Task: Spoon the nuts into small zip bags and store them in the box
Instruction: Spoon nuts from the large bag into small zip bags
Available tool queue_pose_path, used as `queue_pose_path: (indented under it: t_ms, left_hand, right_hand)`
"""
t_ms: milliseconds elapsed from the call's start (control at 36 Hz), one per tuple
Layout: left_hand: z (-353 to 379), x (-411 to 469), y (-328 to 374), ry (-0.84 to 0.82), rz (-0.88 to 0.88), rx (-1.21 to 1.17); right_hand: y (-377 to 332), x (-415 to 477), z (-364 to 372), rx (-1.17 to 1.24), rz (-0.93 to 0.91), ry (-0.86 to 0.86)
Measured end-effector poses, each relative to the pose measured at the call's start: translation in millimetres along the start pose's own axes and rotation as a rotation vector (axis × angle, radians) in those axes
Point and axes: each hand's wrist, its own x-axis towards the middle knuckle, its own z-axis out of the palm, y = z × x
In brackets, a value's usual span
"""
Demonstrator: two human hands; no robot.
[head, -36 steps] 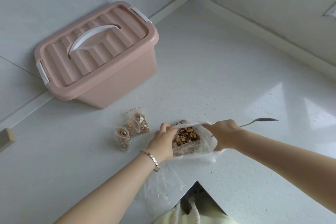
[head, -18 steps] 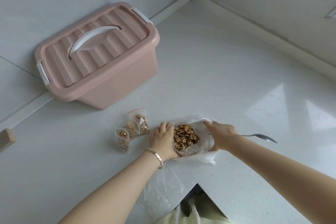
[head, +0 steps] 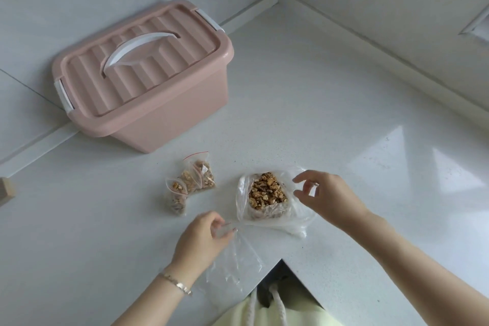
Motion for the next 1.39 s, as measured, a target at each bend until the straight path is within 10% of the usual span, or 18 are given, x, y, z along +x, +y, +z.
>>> queue_pose_path:
  t_ms: [139, 750, 1111, 1389]
  left_hand:
    - [21, -13, -6, -0.162, -0.052, 0.275]
    - [20, 11, -23, 0.228, -0.015, 0.284]
    - [-38, -26, 64, 0.474, 0.084, -0.526]
    - [-38, -41, 110, 0.048, -0.164, -1.269]
  right_hand:
    - [-13, -11, 19, 0.021, -0.054, -0.122]
    - [-20, -27, 36, 0.036, -0.038, -0.139]
    - [-51, -40, 19, 0.125, -0.129, 0.02]
    - [-73, -55, 16, 0.524, -0.082, 0.229]
